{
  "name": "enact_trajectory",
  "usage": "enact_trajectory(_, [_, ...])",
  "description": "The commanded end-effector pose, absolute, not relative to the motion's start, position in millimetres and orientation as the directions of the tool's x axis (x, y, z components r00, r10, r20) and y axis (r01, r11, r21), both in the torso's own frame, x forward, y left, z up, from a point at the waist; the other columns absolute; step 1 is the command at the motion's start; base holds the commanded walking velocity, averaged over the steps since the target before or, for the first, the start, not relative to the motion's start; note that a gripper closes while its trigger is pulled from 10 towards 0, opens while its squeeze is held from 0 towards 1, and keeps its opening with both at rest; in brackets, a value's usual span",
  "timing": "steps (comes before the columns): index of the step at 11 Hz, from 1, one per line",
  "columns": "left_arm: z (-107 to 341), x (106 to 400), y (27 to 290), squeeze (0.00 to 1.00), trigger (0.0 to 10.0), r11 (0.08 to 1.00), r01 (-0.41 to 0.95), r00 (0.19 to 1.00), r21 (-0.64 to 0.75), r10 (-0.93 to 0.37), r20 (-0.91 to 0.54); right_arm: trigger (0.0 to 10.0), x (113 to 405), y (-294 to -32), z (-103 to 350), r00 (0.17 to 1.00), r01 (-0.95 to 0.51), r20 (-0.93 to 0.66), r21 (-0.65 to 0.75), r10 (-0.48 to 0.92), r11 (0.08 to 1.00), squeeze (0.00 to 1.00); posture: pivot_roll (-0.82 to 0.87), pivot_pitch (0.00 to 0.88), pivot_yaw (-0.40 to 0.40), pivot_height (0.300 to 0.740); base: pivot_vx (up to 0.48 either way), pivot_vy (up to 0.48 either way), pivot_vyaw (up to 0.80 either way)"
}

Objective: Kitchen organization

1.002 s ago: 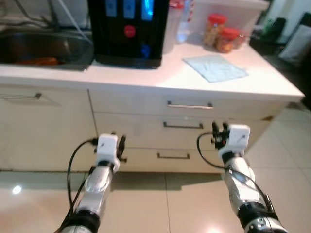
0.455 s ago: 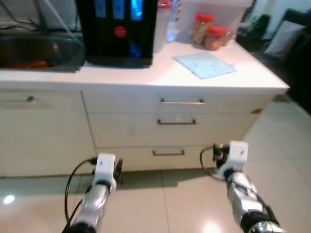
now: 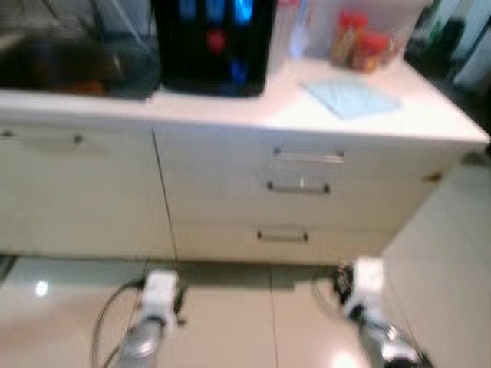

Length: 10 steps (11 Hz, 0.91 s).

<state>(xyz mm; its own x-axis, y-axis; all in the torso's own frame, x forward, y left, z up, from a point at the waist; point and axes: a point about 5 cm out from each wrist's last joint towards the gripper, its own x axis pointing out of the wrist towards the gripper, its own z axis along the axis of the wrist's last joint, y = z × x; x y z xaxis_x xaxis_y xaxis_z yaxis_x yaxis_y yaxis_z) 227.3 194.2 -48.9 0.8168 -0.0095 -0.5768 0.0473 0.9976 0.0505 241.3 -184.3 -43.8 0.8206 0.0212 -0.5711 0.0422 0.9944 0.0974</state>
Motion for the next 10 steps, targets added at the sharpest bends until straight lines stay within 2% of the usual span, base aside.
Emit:
enact_trajectory(1, [-55.0, 221.5, 187.7, 0.00, 10.0, 0.999, 0.049, 0.792, 0.020, -0.027, -0.610, 10.0, 232.6, -194.9, -49.3, 0.793, 0.067, -0.609, 0.085, -0.001, 0.994, 0.00, 0.18, 0.006, -0.053, 0.740, 0.000, 0.000, 0.00])
enact_trajectory(10, [-83.4, 175.5, 194.3, 0.00, 10.0, 1.000, -0.001, 0.641, 0.013, 0.010, -0.768, 10.0, 192.3, -198.3, -75.1, 0.669, 0.074, -0.743, 0.072, 0.004, 0.995, 0.00, 0.17, 0.000, -0.052, 0.740, 0.000, 0.000, 0.00])
